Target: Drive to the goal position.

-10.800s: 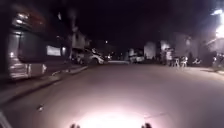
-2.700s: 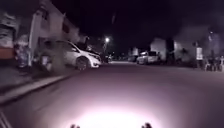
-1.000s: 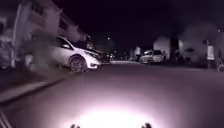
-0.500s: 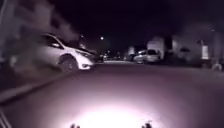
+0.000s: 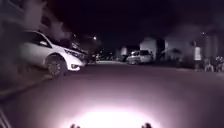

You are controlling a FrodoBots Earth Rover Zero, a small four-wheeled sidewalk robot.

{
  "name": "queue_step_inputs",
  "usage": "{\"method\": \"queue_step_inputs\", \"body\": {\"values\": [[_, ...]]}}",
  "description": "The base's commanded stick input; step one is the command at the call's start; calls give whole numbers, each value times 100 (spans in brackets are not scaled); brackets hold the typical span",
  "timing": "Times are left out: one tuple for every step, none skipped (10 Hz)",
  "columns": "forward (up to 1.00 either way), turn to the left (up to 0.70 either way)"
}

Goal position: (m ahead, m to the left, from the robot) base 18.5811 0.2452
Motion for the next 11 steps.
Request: {"method": "queue_step_inputs", "body": {"values": [[70,0],[70,0],[70,0],[70,0],[70,0],[70,0],[70,0],[70,0],[70,0],[70,0],[70,0]]}}
